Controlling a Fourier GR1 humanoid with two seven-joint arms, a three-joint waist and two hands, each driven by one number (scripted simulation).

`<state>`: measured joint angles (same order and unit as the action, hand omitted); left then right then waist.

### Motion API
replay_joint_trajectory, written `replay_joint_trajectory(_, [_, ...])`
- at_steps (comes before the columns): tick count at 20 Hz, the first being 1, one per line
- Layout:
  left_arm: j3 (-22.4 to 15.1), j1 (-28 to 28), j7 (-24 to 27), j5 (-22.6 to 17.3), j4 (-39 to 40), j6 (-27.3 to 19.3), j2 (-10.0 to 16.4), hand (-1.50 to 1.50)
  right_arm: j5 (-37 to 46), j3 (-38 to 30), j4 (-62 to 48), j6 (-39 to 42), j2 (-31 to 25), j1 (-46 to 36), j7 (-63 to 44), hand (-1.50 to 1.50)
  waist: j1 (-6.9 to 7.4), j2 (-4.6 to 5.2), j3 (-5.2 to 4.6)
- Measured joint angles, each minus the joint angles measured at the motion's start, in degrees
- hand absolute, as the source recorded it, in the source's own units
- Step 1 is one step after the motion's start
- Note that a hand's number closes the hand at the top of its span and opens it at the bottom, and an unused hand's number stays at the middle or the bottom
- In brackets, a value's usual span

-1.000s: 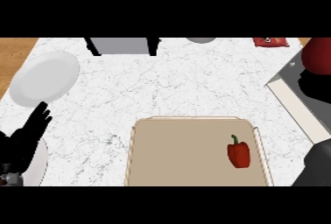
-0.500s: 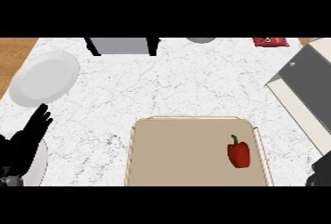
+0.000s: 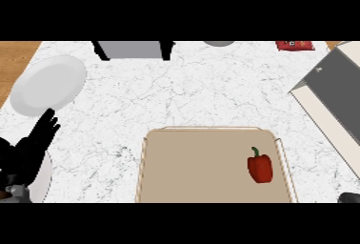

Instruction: Pick the tomato from the tray and place it in the tiered shelf

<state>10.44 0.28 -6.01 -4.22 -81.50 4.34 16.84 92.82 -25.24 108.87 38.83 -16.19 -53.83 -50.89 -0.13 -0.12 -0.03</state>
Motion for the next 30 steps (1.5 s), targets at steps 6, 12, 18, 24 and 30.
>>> replay_joint_trajectory(6, [0.26, 0.07, 0.06, 0.16, -0.10, 0.28, -0.34, 0.00, -2.19, -5.43, -6.13, -2.72, -4.63, 1.10, 1.20, 1.50, 0.27, 0.10, 0.02])
replay_joint_trajectory(12, [1.18, -0.47, -0.58, -0.07, 0.19, 1.09, 0.27, 0.00, -6.37, -9.87, -10.03, -10.68, -5.61, 5.59, 1.98, 1.50, 0.32, 0.13, 0.04])
replay_joint_trajectory(18, [0.96, 0.74, -0.65, 0.48, -0.88, 1.14, -0.34, 0.00, -8.69, -14.76, -13.64, -17.89, -7.83, 9.53, 0.99, -1.50, 0.33, 0.14, 0.05])
replay_joint_trajectory(24, [1.42, -0.22, 0.30, 1.09, 0.57, 1.22, -0.65, 0.00, -12.54, -15.36, -17.11, -19.12, -11.15, 14.76, 3.31, -1.50, 0.20, 0.13, 0.05])
replay_joint_trajectory(30, [1.86, -1.22, 0.05, 1.38, 1.18, 1.49, -0.59, 0.00, -17.60, -15.95, -16.38, -24.45, -11.62, 16.10, 3.80, -1.50, 0.17, 0.10, 0.05])
